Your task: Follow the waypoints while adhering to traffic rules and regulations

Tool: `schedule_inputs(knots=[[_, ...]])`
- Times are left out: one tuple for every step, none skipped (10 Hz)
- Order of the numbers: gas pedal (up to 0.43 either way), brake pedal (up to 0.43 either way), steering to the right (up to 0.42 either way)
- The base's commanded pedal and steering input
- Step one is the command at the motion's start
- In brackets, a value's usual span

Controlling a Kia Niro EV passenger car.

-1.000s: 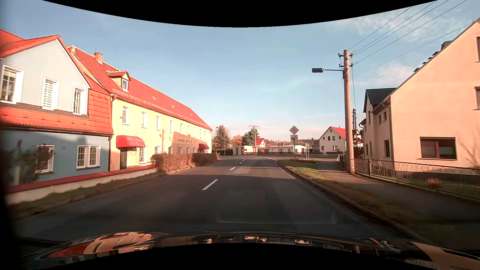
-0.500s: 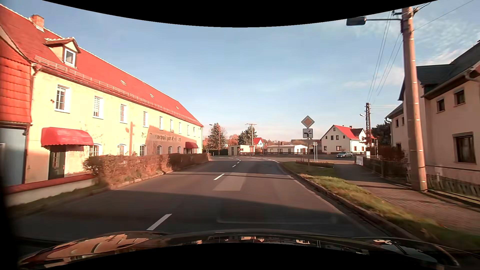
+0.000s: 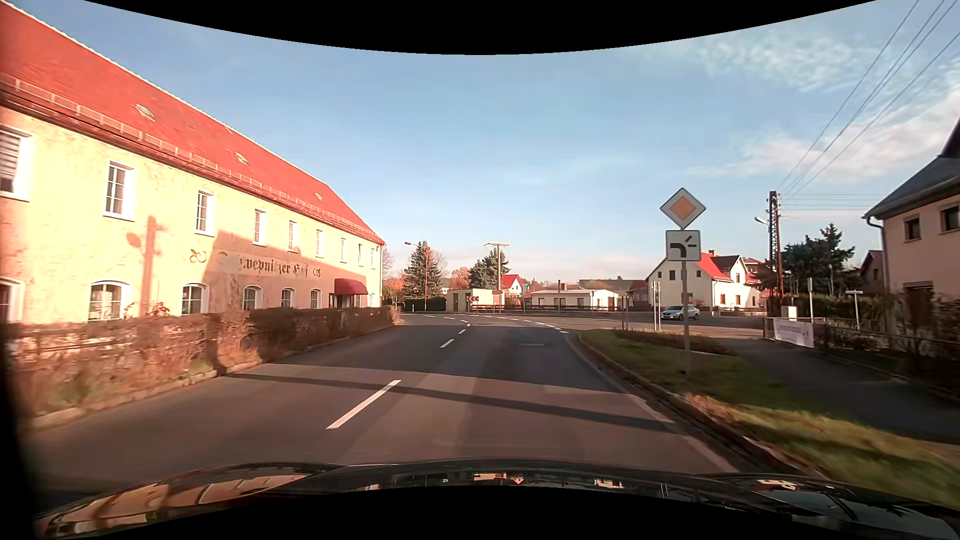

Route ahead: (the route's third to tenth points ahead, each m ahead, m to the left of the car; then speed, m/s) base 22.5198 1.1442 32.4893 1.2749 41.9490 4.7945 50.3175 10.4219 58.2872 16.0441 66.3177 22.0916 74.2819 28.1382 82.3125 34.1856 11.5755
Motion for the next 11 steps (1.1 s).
schedule_inputs(knots=[[0.028,0.000,0.009],[0.028,0.000,0.009],[0.028,0.000,0.009],[0.028,0.000,0.009],[0.028,0.000,0.009],[0.028,0.000,0.008],[0.028,0.000,0.008],[0.028,0.000,0.007],[0.028,0.000,0.004],[0.028,0.000,-0.002],[0.028,0.000,-0.003]])
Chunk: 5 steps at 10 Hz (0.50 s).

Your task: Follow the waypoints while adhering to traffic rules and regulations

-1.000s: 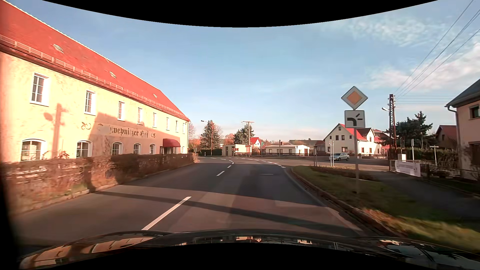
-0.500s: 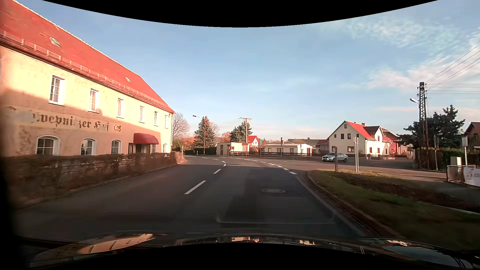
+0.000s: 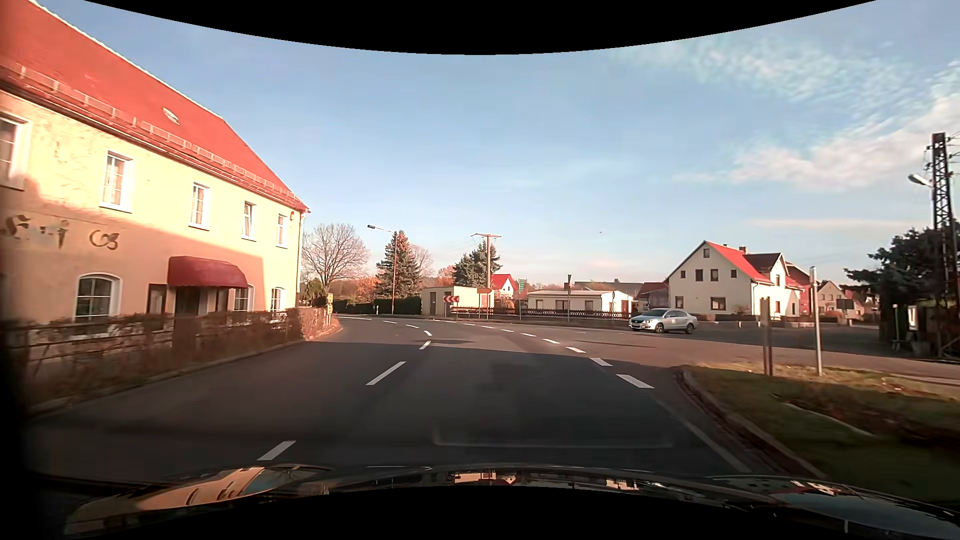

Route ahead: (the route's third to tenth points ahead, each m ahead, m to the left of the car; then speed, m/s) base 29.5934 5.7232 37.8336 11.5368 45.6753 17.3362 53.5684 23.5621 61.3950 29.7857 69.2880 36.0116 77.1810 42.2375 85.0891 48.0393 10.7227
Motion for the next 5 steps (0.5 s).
schedule_inputs(knots=[[0.028,0.000,-0.003],[0.028,0.000,-0.004],[0.028,0.000,-0.005],[0.028,0.000,-0.009],[0.028,0.000,-0.016]])
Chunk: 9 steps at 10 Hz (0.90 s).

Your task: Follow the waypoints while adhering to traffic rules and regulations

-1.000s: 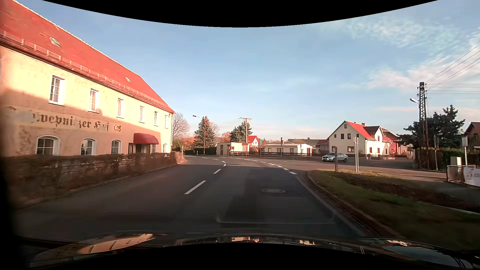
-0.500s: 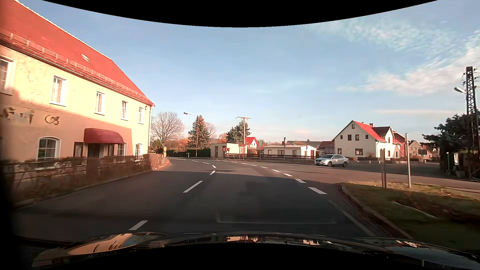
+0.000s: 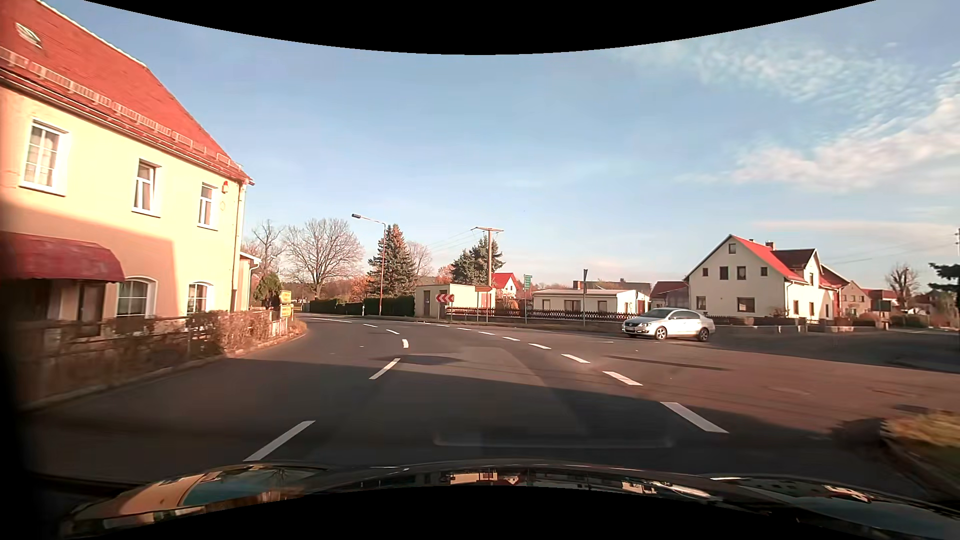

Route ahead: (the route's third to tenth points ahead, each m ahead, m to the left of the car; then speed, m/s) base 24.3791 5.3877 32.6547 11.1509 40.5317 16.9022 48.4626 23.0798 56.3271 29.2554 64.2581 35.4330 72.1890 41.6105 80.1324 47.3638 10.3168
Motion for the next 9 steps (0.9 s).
schedule_inputs(knots=[[0.020,0.000,-0.027],[0.020,0.000,-0.039],[0.020,0.000,-0.051],[0.020,0.000,-0.063],[0.028,0.000,-0.068],[0.039,0.000,-0.072],[0.059,0.000,-0.073],[0.079,0.000,-0.076],[0.087,0.000,-0.080]])
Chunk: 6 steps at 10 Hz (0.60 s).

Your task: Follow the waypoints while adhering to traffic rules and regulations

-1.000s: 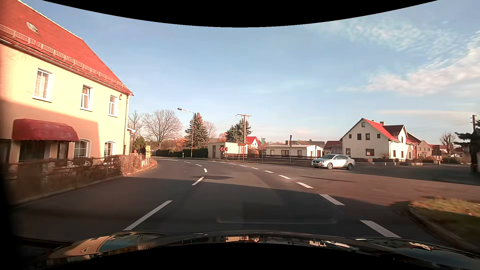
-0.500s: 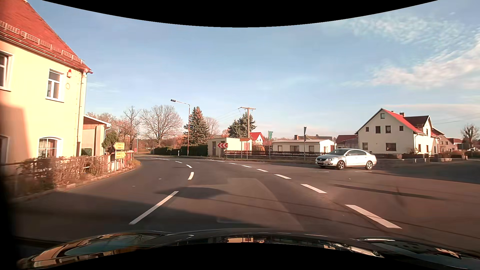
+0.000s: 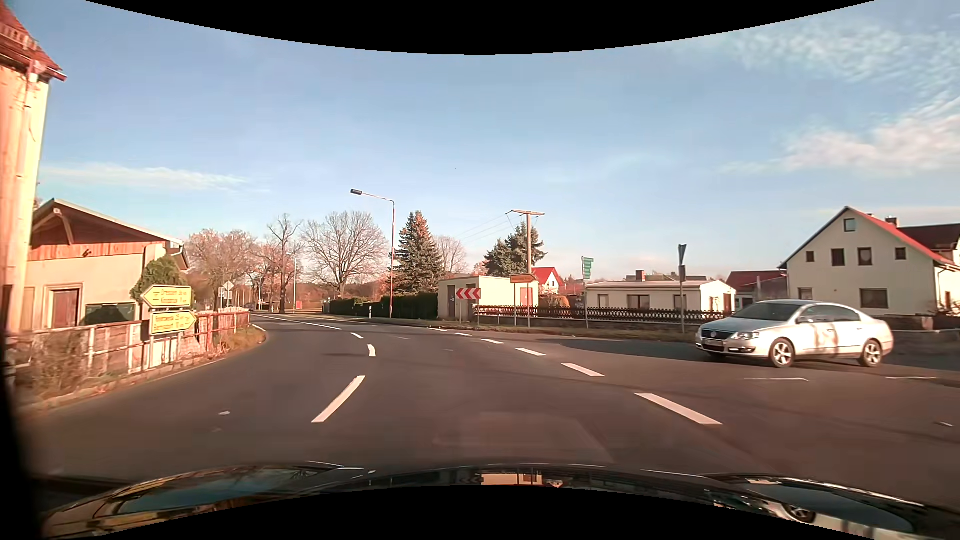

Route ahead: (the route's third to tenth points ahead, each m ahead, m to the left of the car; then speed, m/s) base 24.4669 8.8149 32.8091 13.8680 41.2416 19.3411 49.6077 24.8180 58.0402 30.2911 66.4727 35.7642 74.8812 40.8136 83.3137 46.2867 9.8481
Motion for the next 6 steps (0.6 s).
schedule_inputs(knots=[[0.110,0.000,-0.087],[0.130,0.000,-0.089],[0.130,0.000,-0.093],[0.130,0.000,-0.096],[0.130,0.000,-0.101],[0.130,0.000,-0.104]])
